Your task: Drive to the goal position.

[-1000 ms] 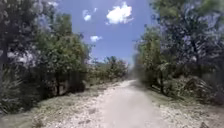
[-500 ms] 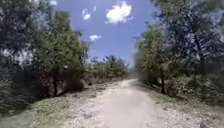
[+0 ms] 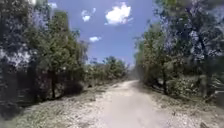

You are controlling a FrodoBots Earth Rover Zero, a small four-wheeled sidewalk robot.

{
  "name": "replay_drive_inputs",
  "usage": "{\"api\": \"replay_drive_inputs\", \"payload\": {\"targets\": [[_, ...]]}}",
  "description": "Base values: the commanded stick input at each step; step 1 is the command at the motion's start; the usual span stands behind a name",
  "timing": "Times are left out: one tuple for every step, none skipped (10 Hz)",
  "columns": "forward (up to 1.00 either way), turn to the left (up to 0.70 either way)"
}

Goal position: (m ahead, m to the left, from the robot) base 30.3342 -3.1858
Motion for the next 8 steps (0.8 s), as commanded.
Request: {"api": "replay_drive_inputs", "payload": {"targets": [[0.45,0.00],[0.45,0.00],[0.45,0.00],[0.45,0.07],[0.45,0.19],[0.45,0.27],[0.45,0.27],[0.45,0.27]]}}
